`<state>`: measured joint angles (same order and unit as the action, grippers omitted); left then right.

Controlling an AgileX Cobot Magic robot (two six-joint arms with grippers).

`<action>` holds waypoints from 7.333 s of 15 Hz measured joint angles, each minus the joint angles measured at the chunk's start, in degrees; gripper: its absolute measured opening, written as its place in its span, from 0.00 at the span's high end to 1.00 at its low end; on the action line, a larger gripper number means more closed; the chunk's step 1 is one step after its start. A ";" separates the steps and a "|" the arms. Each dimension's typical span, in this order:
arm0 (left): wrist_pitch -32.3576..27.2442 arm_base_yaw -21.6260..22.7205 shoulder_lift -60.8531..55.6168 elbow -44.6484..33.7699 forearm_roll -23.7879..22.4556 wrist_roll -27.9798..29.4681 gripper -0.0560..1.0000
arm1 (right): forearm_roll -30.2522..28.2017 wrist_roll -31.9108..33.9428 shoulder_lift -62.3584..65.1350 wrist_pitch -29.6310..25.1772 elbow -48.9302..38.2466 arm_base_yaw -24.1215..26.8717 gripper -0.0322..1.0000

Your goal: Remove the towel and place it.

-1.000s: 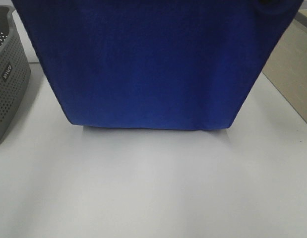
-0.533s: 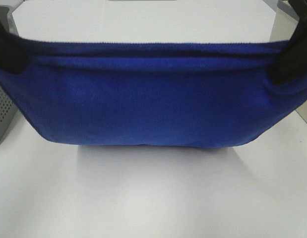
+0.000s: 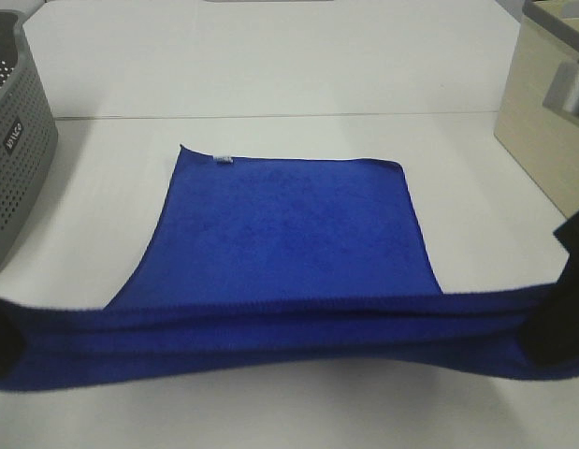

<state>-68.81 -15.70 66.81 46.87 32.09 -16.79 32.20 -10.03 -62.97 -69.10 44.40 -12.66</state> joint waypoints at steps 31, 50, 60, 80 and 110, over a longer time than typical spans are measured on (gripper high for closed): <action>0.40 0.17 21.03 -18.05 5.61 -0.17 0.95 | 6.25 -5.90 -27.39 -0.17 -15.99 0.00 0.94; -0.46 0.46 21.03 -18.05 1.66 1.66 0.39 | 1.26 -5.33 -27.39 -0.17 -16.33 0.52 0.32; -0.80 0.46 21.14 4.01 -3.09 1.26 0.38 | -4.13 -4.47 -25.38 -0.57 7.10 0.57 0.32; 5.96 10.43 60.96 54.49 -9.28 4.93 0.38 | 1.55 -12.20 -55.29 6.42 43.95 15.30 0.32; 8.14 7.10 75.52 66.86 -5.39 2.75 0.38 | 4.87 -17.59 -70.13 25.90 48.82 6.42 0.32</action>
<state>-60.68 -8.59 142.32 113.73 26.70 -14.04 37.07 -27.62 -133.10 -43.20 93.22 -6.25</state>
